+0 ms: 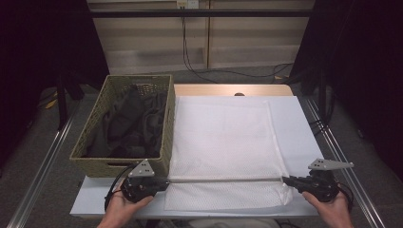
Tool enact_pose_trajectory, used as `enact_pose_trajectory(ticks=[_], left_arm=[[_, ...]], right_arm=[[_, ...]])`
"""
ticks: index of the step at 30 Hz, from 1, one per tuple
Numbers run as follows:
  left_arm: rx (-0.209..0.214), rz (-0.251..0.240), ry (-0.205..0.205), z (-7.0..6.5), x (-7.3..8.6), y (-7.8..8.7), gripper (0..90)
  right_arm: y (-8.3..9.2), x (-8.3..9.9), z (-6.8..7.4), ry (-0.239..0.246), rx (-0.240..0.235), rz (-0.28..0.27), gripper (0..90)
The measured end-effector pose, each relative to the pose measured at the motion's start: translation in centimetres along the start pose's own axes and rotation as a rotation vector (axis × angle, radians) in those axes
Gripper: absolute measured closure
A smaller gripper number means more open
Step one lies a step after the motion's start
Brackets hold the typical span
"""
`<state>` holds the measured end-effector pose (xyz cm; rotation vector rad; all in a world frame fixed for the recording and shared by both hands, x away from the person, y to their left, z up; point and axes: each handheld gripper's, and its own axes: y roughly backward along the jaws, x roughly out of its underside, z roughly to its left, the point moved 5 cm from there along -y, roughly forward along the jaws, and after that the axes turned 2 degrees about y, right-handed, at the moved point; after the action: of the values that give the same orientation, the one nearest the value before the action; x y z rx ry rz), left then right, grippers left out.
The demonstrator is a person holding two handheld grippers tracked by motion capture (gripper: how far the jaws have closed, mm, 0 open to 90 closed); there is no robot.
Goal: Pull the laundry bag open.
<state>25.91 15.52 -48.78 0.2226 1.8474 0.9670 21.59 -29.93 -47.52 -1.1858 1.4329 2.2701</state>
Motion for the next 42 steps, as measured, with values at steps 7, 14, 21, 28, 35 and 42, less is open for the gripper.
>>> enact_pose_trajectory(ticks=[7,14,21,28,35,42], left_arm=[[-0.018,0.016,0.011,0.4,0.3,0.2,86.8],[-0.028,0.013,0.018,0.8,0.7,0.6,86.8],[-0.024,0.025,0.024,0.8,0.9,0.1,86.8],[0.005,0.007,0.021,0.8,1.1,-0.1,86.5],[0.001,-0.025,0.009,0.6,1.1,0.1,80.7],[-0.026,-0.079,-0.002,0.3,0.7,0.5,63.6]], right_arm=[[-0.1,0.1,-0.2,0.007,0.016,0.006,87.1],[0.0,0.4,-0.5,-0.002,0.019,0.019,87.1],[-0.2,0.5,-0.2,0.013,0.028,0.031,87.1],[-0.7,0.8,-0.3,0.011,0.025,0.064,86.7],[-1.2,0.8,-0.4,0.026,0.047,0.074,64.9],[-0.6,0.0,-0.2,0.038,0.053,0.007,46.9]])
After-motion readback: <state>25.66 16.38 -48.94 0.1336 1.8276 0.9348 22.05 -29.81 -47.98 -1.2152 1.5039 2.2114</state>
